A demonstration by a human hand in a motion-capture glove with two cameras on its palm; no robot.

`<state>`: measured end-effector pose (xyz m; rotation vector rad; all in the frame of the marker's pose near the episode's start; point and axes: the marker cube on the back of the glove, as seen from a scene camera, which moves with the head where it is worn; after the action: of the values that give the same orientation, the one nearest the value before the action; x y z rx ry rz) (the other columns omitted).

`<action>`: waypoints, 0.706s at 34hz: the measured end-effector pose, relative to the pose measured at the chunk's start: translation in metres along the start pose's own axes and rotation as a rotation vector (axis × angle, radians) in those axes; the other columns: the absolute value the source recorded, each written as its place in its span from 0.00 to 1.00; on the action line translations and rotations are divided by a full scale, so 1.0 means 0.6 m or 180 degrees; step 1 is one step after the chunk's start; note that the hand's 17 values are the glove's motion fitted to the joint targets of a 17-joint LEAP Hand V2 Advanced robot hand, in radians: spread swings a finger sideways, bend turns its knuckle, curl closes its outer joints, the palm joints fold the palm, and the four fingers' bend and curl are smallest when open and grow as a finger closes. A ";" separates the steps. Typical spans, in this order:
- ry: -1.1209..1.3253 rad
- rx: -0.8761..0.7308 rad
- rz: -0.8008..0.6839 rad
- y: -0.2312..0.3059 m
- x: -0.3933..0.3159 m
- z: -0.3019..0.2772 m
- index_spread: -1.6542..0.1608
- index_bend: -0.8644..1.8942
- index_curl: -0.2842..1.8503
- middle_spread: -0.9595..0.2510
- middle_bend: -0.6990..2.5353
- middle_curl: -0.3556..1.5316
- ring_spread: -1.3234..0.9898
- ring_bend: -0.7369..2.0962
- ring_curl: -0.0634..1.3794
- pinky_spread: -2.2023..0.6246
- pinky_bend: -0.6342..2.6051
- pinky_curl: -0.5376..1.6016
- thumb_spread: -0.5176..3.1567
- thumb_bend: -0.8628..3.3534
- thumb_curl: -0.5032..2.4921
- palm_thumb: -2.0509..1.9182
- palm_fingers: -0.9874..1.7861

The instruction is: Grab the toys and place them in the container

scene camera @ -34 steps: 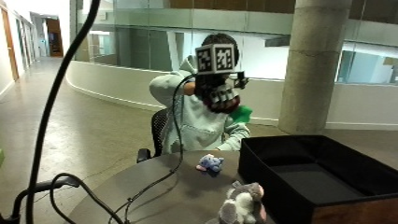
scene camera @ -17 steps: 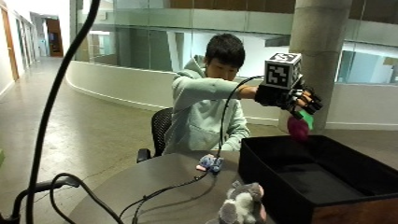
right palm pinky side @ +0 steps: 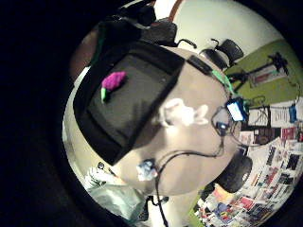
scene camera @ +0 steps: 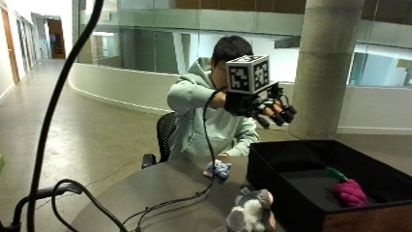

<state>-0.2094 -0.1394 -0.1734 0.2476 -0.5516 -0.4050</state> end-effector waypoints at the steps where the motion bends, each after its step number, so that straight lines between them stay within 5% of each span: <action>1: 0.0009 -0.0016 0.0076 0.015 0.012 0.010 0.77 0.39 0.32 0.76 0.32 0.39 0.52 0.42 0.21 0.77 0.44 0.43 0.42 0.18 0.28 0.49 0.31; 9: -0.0179 -0.0290 0.0466 0.018 0.230 0.133 0.76 0.39 0.32 0.76 0.31 0.39 0.52 0.40 0.21 0.77 0.40 0.41 0.43 0.18 0.26 0.48 0.33; 21: -0.0134 -0.0630 0.0576 -0.012 0.285 0.337 0.75 0.38 0.32 0.73 0.28 0.38 0.52 0.35 0.20 0.78 0.38 0.40 0.48 0.20 0.25 0.52 0.32; 24: -0.0189 -0.0358 0.0501 -0.023 0.295 0.353 0.77 0.41 0.33 0.74 0.39 0.43 0.52 0.35 0.19 0.78 0.34 0.38 0.51 0.23 0.26 0.57 0.50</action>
<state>-0.1932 -0.2541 0.0778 0.0833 -0.6001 -0.2902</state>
